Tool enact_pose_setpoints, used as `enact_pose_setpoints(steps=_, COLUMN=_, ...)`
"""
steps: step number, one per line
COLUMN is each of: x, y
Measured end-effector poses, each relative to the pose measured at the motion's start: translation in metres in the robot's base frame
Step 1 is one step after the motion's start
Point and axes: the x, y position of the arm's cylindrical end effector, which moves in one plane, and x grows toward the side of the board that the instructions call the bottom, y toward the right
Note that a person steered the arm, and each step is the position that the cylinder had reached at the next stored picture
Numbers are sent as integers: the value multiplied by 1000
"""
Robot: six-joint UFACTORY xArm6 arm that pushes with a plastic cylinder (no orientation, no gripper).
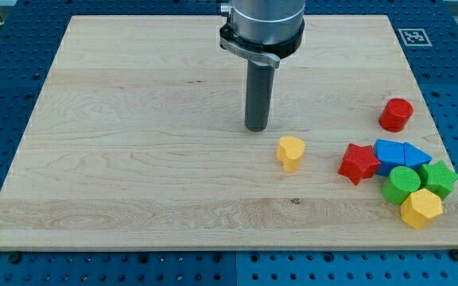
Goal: Push the yellow heart into red star
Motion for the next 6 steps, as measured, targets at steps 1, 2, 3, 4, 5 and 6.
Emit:
enact_pose_setpoints(steps=1, x=12, y=0)
enact_pose_setpoints(steps=2, x=36, y=7)
enact_pose_setpoints(steps=3, x=53, y=29)
enact_pose_setpoints(steps=4, x=58, y=46)
enact_pose_setpoints(steps=5, x=62, y=46)
enact_pose_setpoints(steps=6, x=44, y=45)
